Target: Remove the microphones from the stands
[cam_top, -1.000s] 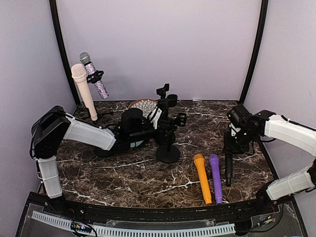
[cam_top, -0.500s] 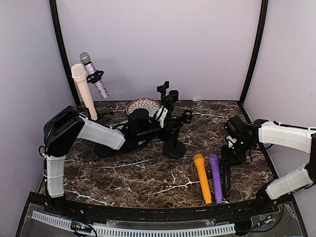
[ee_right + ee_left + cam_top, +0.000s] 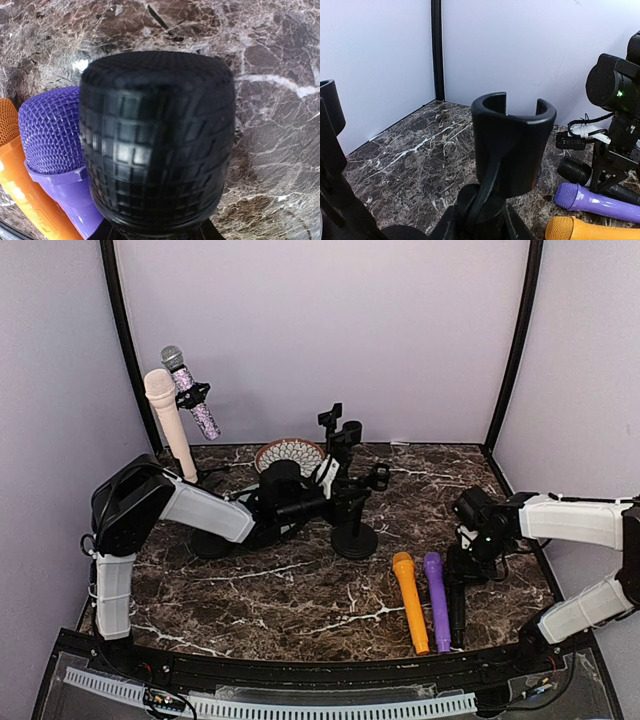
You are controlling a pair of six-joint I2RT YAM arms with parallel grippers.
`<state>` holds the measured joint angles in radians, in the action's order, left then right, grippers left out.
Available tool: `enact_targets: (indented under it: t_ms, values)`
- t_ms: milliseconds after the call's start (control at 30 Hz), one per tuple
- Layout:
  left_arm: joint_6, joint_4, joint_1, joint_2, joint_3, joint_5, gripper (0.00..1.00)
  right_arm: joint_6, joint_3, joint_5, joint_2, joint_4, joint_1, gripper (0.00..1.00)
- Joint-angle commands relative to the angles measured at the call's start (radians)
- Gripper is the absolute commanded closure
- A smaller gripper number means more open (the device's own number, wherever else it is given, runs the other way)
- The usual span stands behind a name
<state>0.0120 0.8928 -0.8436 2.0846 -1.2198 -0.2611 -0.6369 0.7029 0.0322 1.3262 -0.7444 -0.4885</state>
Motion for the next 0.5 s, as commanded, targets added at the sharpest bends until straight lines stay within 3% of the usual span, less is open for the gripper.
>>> enact_targets:
  t_ms: [0, 133, 233, 367, 467]
  values:
    - [0.02, -0.02, 0.025, -0.04, 0.045, 0.018, 0.63, -0.013, -0.019, 0.002, 0.01, 0.051, 0.001, 0.73]
    - [0.019, -0.028, 0.025, -0.073, 0.068, 0.013, 0.51, -0.015, -0.023, -0.009, 0.006, 0.055, 0.001, 0.66]
    - [0.017, -0.037, 0.025, -0.094, 0.086, 0.011, 0.29, -0.021, -0.031, -0.012, -0.003, 0.067, 0.001, 0.58]
    - [0.006, -0.039, 0.025, -0.143, 0.121, 0.015, 0.2, -0.029, -0.046, -0.018, -0.016, 0.074, 0.001, 0.5]
    - [-0.006, -0.042, 0.025, -0.203, 0.15, 0.012, 0.18, -0.034, -0.05, -0.028, -0.032, 0.069, 0.001, 0.44]
